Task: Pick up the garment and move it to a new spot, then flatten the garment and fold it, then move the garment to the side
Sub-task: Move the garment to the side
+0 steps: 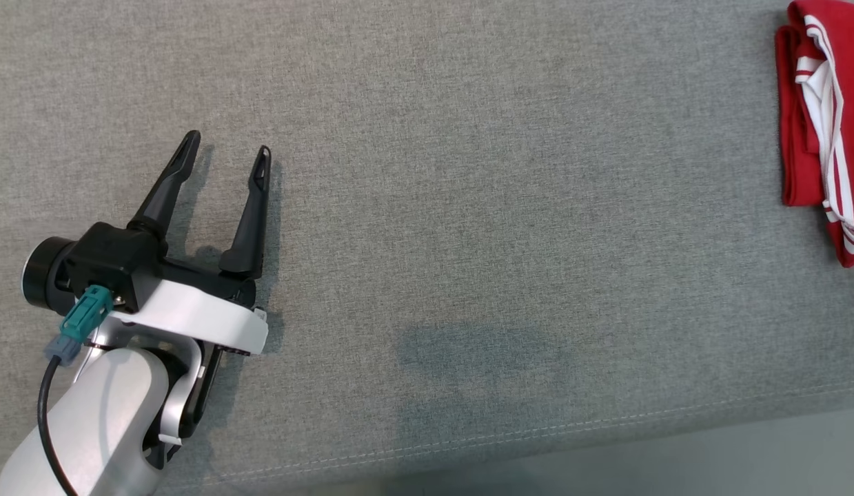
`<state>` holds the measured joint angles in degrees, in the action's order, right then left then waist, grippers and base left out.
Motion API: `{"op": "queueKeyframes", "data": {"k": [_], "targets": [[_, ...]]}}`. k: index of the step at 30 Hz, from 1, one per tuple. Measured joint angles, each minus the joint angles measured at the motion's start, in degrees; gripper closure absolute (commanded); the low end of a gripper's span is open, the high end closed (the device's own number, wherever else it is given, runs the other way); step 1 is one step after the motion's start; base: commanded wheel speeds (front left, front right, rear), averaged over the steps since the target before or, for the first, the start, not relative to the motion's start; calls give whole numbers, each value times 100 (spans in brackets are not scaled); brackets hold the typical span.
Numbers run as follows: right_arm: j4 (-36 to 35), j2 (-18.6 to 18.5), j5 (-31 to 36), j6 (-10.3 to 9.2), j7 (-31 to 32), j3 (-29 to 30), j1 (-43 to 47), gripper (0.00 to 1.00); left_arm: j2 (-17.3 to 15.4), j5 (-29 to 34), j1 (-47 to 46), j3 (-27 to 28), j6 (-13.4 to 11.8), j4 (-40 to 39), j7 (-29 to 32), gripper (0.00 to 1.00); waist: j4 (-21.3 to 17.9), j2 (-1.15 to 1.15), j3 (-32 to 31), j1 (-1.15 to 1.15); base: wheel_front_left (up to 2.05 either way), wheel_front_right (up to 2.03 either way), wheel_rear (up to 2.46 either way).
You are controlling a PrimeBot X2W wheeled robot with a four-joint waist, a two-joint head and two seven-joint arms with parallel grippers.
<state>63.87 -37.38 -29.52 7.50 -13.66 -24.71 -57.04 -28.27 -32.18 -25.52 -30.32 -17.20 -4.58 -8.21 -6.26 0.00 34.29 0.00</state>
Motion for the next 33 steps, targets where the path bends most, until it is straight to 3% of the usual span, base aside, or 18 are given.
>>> {"op": "queueKeyframes", "data": {"k": [3,4,10,18,26,33], "targets": [[-216,201,119,0,-49,305,12,0,-5,-3,15,23,-1,55,-29,0,-12,0,-89,0,0,0,0],[-776,265,213,0,-52,693,50,0,-23,-12,34,63,-9,80,-44,0,-26,0,-167,0,0,0,0],[-2615,899,726,0,-58,1871,1054,0,-160,-32,176,171,-75,127,-96,0,-40,0,-502,0,0,0,0],[-4513,1881,1110,-1,-68,2307,2543,0,-168,-205,687,410,-377,152,-267,0,70,0,-1102,0,0,0,0],[-5258,2334,1247,0,-74,2229,3429,0,-172,-361,1092,722,-489,154,-438,0,350,0,-1597,0,0,0,0],[-5399,2620,1401,-1,-34,2229,4088,0,-76,-382,1362,776,-436,388,-560,0,521,0,-2036,0,0,0,0]]}}
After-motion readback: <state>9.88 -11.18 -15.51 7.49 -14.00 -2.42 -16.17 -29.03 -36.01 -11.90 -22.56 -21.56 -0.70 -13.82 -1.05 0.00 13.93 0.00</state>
